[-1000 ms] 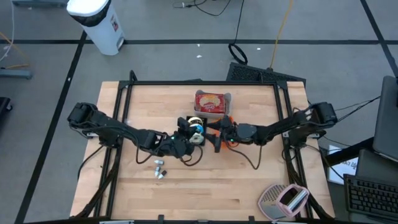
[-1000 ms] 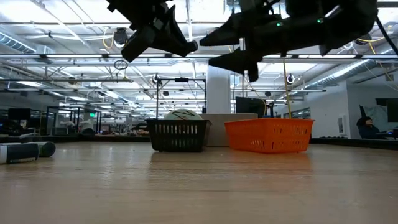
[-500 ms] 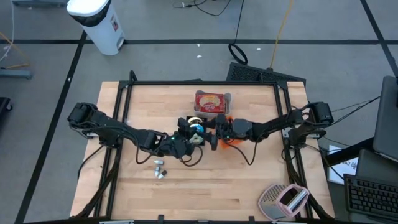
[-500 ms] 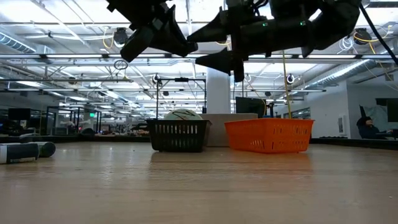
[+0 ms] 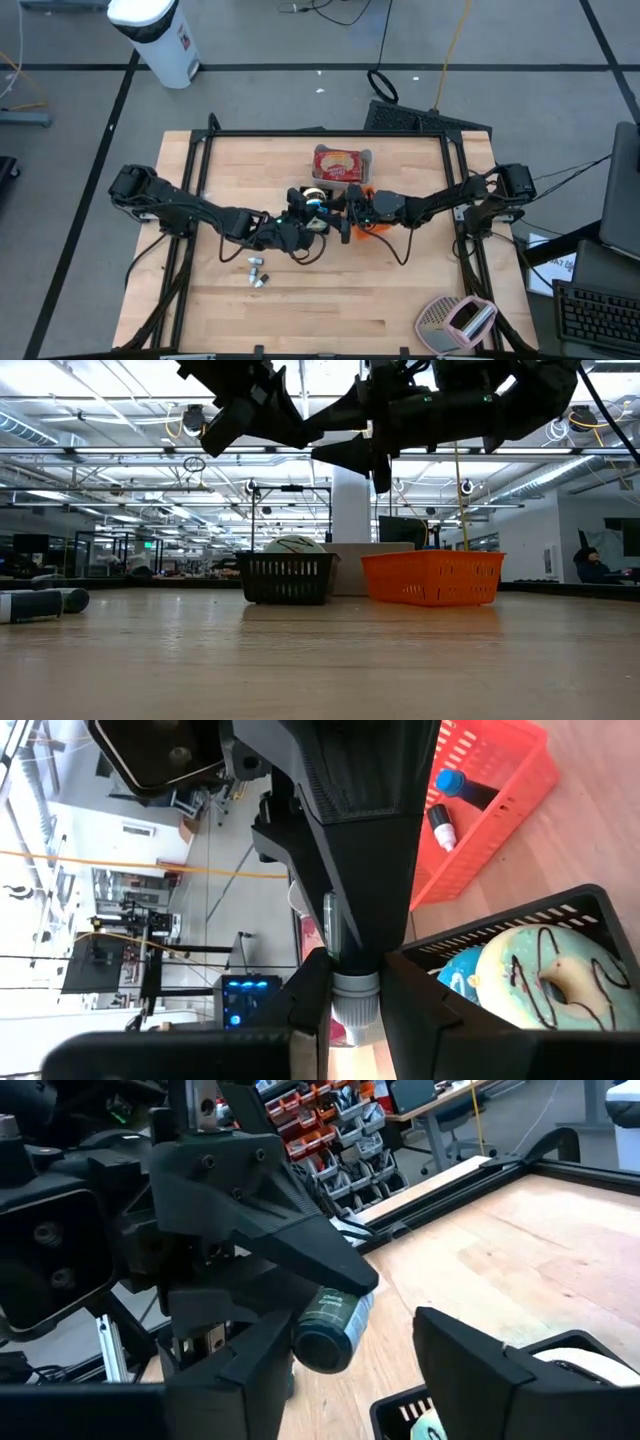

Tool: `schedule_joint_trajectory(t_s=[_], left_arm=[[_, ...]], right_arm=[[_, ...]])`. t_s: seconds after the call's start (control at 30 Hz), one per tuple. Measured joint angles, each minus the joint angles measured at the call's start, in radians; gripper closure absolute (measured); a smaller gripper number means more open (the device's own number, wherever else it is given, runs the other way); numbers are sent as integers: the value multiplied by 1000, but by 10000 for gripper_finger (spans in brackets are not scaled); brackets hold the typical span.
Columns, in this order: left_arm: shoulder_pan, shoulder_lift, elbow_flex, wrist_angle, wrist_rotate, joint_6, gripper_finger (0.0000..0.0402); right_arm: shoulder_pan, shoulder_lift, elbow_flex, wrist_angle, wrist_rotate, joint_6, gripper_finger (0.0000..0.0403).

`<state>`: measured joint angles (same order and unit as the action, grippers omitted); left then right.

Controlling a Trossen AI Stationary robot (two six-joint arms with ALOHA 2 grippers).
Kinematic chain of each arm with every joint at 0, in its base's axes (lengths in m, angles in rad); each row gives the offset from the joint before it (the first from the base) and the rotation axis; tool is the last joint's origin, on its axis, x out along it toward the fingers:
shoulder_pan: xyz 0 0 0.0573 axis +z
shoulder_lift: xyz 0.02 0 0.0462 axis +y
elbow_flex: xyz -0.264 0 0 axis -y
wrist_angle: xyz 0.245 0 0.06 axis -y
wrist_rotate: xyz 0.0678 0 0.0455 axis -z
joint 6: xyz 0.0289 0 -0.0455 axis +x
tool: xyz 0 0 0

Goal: Pick & Place Food Item
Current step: Put the dark green food coloring into the orange bin

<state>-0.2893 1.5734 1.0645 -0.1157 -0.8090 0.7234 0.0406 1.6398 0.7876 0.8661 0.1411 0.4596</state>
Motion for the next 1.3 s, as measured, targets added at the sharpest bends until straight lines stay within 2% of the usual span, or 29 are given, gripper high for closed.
schedule_joint_trajectory(t_s=[0.47,0.57,0.73,0.93,1.07,1.17,1.3], left_arm=[[1,-1,0,-2,18,-31,334],[1,-2,0,-2,19,-75,332],[0,-2,0,3,29,-230,306],[-8,-2,1,23,35,-431,240],[-34,-31,2,17,50,-489,201],[-65,-84,2,-22,116,-529,184],[-87,-172,-33,-94,200,-647,175]], right_arm=[[0,0,-2,20,-37,-7,329],[-1,0,-2,26,-37,-25,345],[-1,0,-2,28,-41,-33,348],[-2,0,-2,26,-37,-61,349],[-7,-14,-2,3,-28,-119,349],[-14,-66,-2,-79,-19,-141,349],[-14,-178,-2,-339,54,-183,350]])
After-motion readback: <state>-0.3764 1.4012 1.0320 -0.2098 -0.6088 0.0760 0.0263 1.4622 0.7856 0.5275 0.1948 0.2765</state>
